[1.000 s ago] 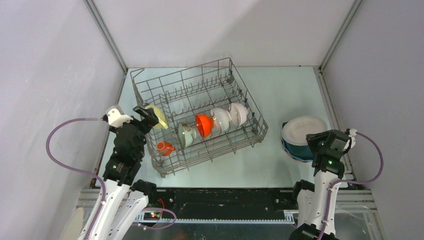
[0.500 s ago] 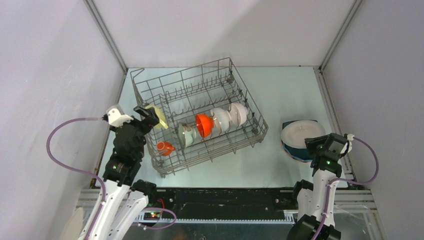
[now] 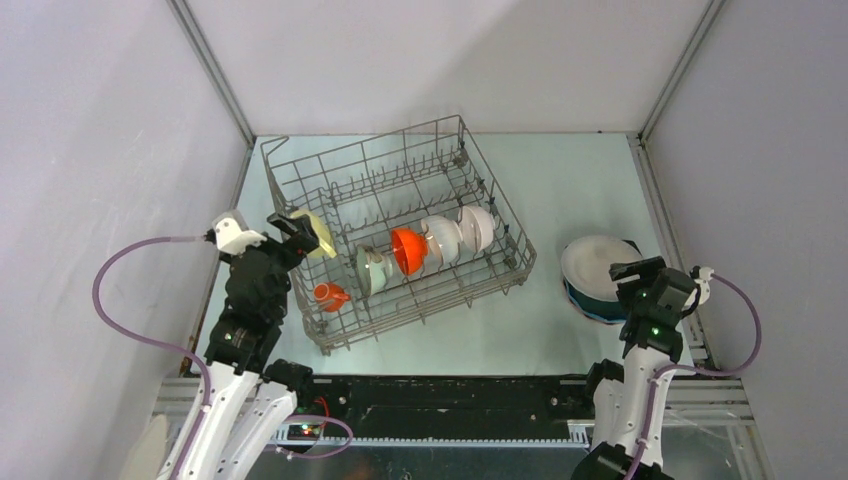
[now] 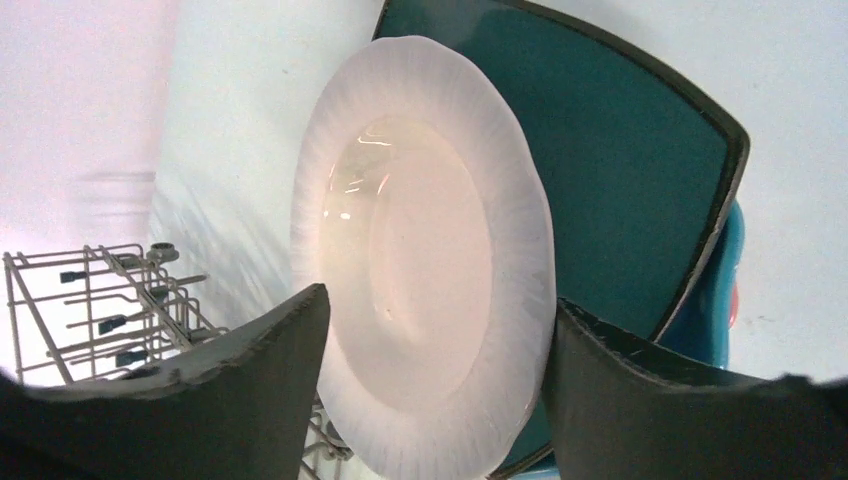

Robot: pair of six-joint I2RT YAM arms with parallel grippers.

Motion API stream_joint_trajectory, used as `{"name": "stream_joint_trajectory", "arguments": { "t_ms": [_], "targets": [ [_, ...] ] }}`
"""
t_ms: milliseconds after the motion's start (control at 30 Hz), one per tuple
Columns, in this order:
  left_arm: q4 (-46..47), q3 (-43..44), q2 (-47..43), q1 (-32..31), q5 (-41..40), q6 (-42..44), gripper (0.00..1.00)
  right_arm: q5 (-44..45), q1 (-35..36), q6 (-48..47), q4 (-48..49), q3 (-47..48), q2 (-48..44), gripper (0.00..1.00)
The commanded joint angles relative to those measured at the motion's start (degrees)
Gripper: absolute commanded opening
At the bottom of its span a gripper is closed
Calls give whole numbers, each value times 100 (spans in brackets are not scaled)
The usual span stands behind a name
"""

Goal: Unload the mixed dishes from the dish rack
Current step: Place the plate at the center of the board.

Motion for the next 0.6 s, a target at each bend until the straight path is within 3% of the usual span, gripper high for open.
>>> {"name": "stream_joint_trajectory", "arguments": {
  "t_ms": [0,233,567],
  "targets": [
    [162,-22,-79,23,69,59,100,275,-25,-85,14,86,-296,79],
    [69,43,-28,24,89,39,100,639,-24,-242,-471,247,-631,98],
    [-47,130,101,24,-87,40,100,1585,-16,-259,-1124,427,-1042,100]
  ]
}}
